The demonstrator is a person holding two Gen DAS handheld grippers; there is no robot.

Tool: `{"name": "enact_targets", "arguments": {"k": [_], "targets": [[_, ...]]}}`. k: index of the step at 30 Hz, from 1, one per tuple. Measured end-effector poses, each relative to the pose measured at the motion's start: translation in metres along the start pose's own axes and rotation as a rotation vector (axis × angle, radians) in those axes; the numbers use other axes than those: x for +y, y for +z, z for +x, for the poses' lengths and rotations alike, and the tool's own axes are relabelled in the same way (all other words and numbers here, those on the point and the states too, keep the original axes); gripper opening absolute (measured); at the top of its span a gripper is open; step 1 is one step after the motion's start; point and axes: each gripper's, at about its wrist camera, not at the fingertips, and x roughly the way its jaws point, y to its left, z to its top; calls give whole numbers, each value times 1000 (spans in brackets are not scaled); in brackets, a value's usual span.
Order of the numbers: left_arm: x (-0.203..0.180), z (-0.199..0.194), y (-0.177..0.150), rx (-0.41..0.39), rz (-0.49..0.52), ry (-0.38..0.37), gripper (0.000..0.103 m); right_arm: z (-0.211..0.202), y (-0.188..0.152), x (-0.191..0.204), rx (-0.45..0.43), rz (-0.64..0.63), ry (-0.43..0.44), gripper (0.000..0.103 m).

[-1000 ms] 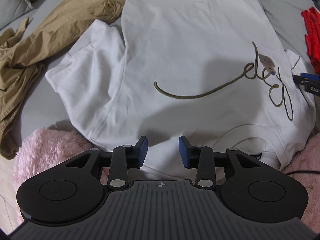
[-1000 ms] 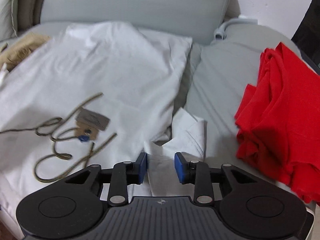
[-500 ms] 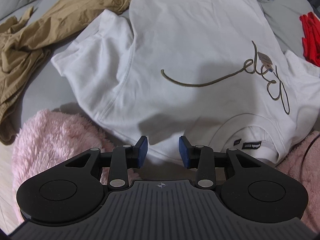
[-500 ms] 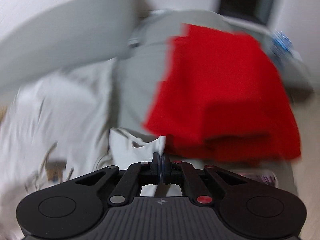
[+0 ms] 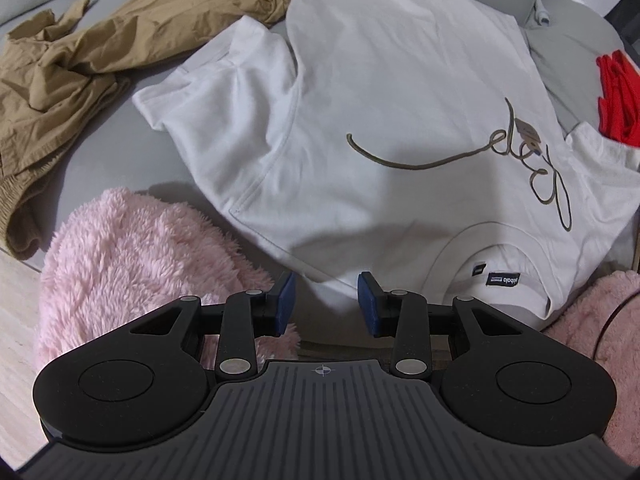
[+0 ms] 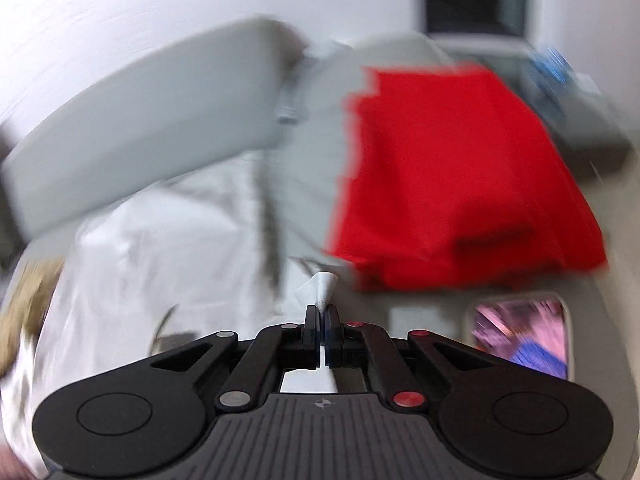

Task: Fold clothes
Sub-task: 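Grasp a sleeve with the right gripper and fold it over the shirt body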

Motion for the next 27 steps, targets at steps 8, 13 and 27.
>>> {"name": "enact_targets", "arguments": {"k": [8, 13, 27], "targets": [[0, 3, -4, 5, 2, -1, 40, 10, -54, 102, 67, -514, 98, 3], [2, 4, -6, 2, 7, -12, 41, 18, -77, 125, 243, -558, 135, 41], [-2, 9, -11, -10, 25, -40, 41, 67, -41, 38, 352, 29, -59, 24]]}}
